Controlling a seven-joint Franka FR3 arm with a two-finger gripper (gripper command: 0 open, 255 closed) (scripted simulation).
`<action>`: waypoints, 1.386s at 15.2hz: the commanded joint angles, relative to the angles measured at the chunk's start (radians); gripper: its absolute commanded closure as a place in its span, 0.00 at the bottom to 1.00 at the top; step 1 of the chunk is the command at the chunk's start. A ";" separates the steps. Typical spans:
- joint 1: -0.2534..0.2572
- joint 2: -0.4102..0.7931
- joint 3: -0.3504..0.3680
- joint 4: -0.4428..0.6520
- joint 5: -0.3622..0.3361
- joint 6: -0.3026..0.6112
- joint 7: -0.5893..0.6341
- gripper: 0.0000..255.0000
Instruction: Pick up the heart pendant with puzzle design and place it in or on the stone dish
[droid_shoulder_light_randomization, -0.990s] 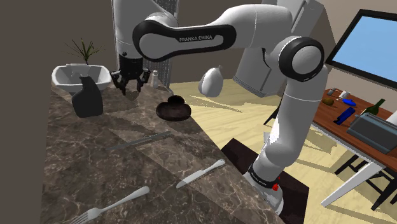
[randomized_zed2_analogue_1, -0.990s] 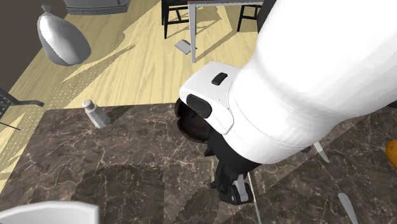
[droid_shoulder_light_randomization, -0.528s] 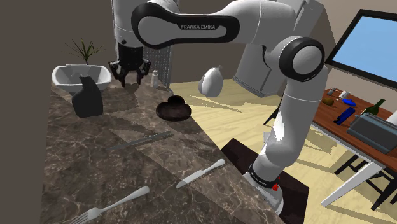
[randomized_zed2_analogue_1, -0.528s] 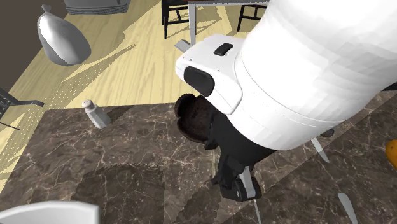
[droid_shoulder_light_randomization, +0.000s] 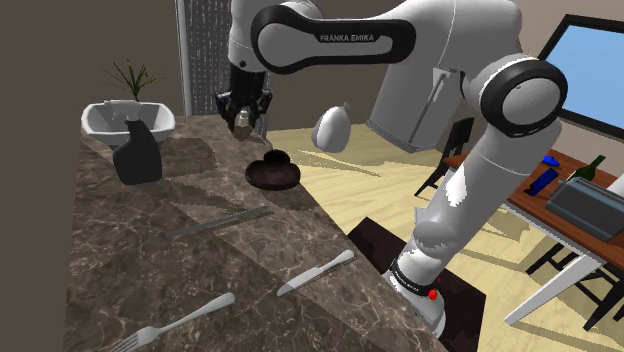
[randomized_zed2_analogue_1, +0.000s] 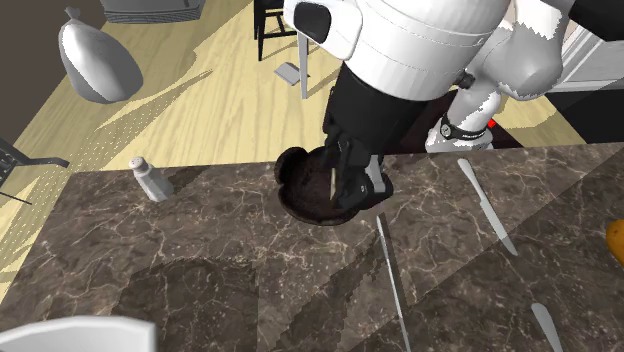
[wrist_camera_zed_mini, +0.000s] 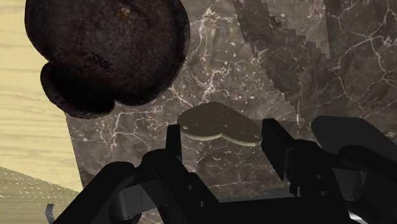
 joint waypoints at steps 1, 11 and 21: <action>-0.024 -0.076 -0.032 -0.059 0.048 0.004 -0.069 1.00; -0.057 -0.270 -0.159 -0.266 0.140 0.049 -0.263 1.00; -0.055 -0.257 -0.148 -0.389 0.135 0.183 -0.247 1.00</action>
